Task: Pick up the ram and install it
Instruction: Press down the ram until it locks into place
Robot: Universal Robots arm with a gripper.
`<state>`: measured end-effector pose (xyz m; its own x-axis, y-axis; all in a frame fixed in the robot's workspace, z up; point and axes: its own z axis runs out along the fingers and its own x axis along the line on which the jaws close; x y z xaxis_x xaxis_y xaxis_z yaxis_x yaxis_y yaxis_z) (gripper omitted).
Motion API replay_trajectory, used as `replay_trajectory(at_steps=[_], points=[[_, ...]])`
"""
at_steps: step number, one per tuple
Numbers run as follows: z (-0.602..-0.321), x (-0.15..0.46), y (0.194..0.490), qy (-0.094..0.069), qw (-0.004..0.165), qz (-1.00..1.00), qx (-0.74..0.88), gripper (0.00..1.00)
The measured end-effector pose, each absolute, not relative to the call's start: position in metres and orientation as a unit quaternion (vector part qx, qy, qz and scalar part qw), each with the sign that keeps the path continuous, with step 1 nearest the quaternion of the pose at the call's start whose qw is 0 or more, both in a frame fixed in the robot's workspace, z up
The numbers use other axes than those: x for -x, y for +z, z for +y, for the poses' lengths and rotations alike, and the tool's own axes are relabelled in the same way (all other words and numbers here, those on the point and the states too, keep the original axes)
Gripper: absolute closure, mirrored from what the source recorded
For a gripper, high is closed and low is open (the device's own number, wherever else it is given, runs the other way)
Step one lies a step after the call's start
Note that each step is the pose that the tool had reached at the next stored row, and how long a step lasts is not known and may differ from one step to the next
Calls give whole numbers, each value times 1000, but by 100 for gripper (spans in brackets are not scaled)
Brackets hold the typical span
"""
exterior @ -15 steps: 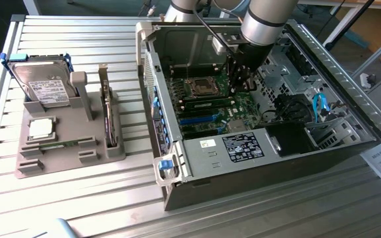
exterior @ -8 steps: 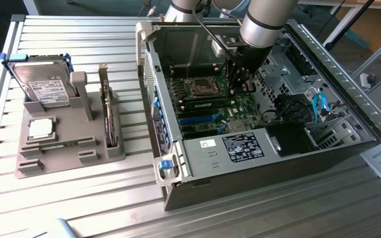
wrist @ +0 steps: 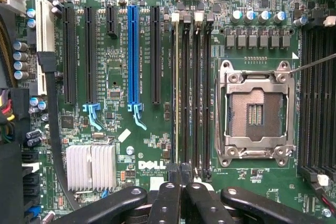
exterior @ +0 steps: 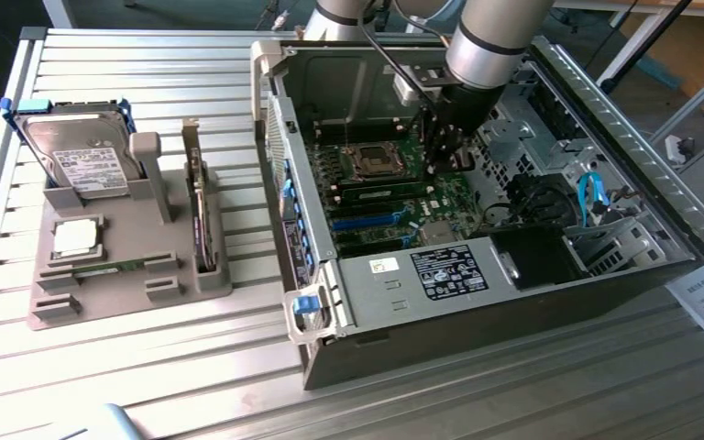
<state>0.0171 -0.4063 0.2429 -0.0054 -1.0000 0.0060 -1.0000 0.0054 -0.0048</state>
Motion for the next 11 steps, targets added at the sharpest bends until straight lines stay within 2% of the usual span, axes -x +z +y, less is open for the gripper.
replay_trajectory(at_steps=[11], points=[[-406,-20,238,4,0,-709,-705,89]])
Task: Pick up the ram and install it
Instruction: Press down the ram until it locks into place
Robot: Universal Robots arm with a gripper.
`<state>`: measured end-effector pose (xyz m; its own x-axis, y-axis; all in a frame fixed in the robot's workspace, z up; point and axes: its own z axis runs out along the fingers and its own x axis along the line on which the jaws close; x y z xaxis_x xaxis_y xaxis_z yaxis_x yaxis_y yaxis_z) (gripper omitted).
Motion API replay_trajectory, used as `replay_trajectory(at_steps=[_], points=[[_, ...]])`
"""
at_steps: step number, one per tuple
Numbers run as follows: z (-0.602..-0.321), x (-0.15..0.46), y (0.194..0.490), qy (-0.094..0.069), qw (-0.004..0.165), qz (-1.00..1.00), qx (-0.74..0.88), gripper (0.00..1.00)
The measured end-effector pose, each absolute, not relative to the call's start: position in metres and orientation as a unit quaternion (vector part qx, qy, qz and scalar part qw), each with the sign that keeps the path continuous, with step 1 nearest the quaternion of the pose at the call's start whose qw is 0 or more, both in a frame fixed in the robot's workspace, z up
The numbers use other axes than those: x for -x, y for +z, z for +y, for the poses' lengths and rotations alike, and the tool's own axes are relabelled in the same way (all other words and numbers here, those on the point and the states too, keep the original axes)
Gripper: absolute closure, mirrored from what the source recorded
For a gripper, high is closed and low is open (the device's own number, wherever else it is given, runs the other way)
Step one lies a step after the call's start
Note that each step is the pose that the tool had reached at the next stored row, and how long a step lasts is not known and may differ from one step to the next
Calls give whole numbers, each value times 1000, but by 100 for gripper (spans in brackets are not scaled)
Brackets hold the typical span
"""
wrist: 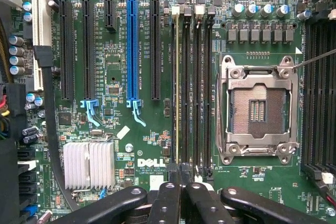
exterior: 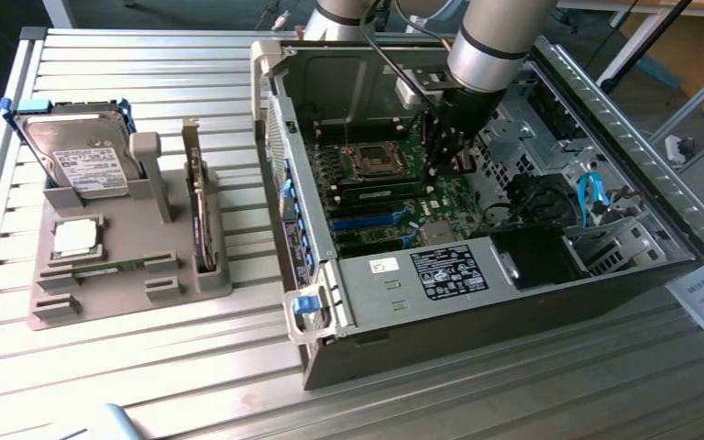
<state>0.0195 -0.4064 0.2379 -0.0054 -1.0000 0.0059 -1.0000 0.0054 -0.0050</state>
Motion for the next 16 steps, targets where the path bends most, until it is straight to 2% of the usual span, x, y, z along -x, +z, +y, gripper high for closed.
replay_trajectory(at_steps=[16], points=[[-404,-20,233,4,0,-709,-705,89]])
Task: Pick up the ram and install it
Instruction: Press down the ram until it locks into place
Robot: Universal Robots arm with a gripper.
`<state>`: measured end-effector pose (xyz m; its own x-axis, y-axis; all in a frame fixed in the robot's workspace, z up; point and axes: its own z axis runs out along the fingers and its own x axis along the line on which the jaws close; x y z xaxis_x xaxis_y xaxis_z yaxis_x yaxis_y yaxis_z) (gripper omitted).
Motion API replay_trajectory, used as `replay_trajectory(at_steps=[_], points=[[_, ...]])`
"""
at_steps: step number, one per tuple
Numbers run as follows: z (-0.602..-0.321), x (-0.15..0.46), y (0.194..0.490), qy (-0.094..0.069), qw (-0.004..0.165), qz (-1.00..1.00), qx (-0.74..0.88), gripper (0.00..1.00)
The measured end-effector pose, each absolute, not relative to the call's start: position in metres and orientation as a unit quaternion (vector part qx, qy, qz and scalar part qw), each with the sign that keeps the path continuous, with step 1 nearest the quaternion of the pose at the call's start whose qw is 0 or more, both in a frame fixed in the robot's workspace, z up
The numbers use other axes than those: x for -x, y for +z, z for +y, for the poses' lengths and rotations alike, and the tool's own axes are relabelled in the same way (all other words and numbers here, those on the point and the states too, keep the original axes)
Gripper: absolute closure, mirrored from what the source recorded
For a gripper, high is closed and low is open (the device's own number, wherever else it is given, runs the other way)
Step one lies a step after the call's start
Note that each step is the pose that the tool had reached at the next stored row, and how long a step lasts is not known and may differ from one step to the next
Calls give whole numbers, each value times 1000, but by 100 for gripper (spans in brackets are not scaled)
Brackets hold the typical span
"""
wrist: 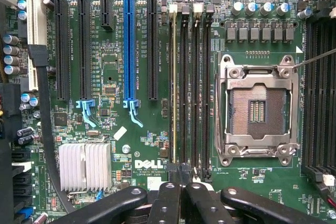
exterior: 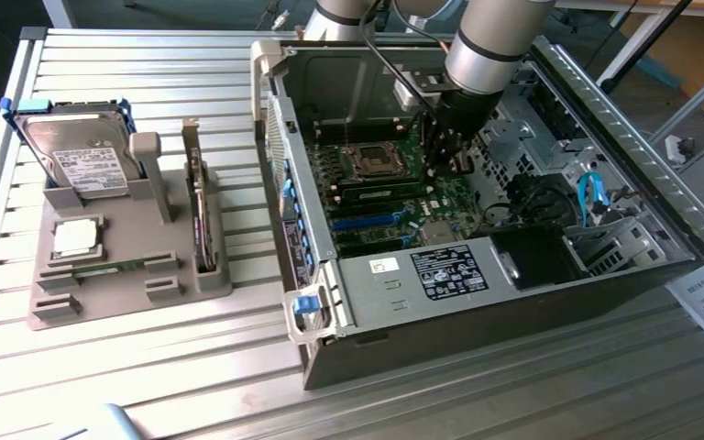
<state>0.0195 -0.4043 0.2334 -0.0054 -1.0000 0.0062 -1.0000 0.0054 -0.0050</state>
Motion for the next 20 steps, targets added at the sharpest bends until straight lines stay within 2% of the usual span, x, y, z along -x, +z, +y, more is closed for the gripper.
replay_trajectory(at_steps=[20], points=[[-404,-20,231,4,0,-709,-705,89]])
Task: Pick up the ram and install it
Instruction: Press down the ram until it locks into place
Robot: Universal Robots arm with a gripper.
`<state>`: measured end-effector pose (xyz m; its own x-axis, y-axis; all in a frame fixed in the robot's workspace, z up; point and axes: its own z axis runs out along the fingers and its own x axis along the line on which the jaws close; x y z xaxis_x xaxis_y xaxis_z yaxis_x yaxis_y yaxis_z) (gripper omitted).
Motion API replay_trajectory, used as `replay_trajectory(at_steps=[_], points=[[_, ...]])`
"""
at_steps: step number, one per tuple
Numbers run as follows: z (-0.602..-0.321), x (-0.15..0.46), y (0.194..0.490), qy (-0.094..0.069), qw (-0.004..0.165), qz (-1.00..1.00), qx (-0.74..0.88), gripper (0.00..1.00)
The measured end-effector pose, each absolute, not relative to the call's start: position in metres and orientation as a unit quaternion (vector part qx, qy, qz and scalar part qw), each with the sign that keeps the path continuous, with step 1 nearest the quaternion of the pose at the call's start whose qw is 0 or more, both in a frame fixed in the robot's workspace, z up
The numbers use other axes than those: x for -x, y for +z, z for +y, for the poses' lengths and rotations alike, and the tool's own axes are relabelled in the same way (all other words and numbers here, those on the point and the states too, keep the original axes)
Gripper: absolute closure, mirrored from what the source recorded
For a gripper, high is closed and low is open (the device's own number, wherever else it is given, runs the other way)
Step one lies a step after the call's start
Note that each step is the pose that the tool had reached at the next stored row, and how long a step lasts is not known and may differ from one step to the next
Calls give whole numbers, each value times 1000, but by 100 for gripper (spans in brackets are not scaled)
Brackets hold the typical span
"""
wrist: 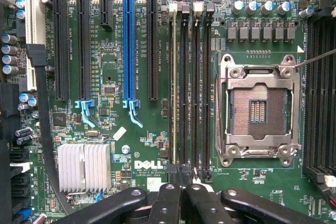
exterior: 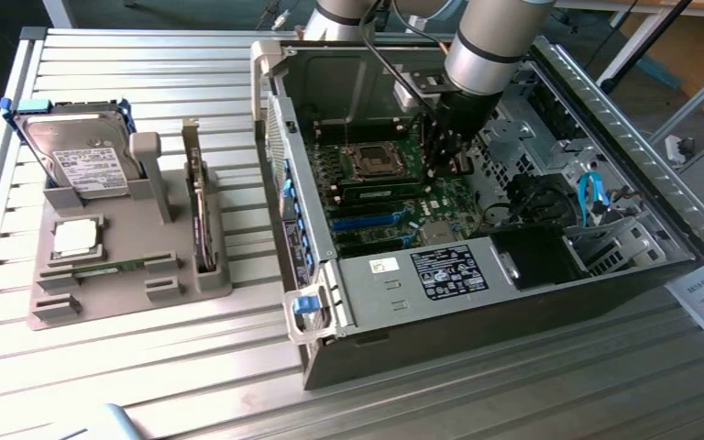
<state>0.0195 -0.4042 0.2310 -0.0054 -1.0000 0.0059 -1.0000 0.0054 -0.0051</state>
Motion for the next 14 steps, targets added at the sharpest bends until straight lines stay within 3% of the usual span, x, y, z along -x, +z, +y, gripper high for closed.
replay_trajectory(at_steps=[14], points=[[-404,-20,237,4,1,-709,-705,89]])
